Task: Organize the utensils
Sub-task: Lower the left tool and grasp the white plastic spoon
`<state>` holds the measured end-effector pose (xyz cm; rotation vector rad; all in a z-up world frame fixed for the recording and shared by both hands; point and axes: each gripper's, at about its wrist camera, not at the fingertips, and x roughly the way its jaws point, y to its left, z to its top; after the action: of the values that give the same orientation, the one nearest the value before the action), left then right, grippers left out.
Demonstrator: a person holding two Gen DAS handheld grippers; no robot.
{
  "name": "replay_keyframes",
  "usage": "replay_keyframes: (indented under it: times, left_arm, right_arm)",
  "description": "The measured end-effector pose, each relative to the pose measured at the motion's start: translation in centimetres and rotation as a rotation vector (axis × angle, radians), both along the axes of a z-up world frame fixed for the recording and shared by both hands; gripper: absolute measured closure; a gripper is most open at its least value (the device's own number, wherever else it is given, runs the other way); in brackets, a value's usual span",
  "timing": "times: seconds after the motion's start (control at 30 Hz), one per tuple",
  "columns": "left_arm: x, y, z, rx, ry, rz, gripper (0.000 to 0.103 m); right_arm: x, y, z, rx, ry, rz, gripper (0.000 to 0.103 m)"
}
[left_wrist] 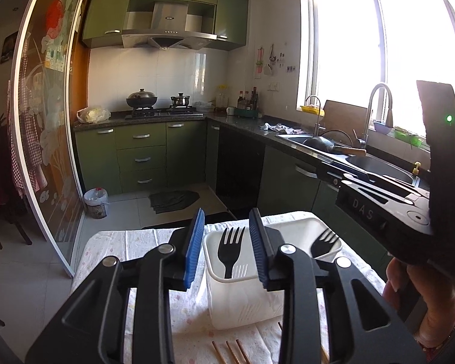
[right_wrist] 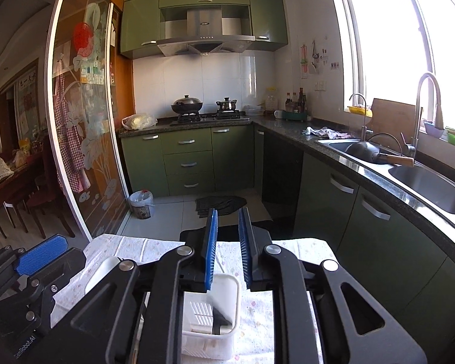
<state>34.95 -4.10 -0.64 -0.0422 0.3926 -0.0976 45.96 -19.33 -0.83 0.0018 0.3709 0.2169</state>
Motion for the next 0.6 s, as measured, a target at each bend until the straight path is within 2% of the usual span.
replay_keyframes:
  times: [0.17, 0.27, 0.33, 0.47, 0.6]
  left_arm:
    - [-0.6, 0.7, 0.1, -0.011, 0.034, 0.012, 0.069]
    - [-1.4, 1.0, -0.4, 0.003, 0.100, 0.024, 0.069]
    - [-1.6, 1.5, -1.4, 0.005, 0.181, 0.033, 0.069]
    - [-1.6, 2.6, -4.8, 0.002, 0.413, 0.050, 0.069]
    - [-2.2, 3.2, -8.9, -0.047, 0.645, 0.045, 0.069]
  right_arm:
    - [-2.5, -1.1, 0.9, 0.018, 0.002, 0.003, 0.089]
    - [-4.6, -2.1, 0.8, 0.028, 0.030, 0.020, 0.089]
    - [-5.9, -2.7, 0.0, 0.026, 0.069, 0.039, 0.089]
    - [-7.7, -3.5, -2.6, 0.017, 0.188, 0.089, 0.089]
    - [-8.9, -3.9, -5.3, 0.007, 0.282, 0.128, 0.089]
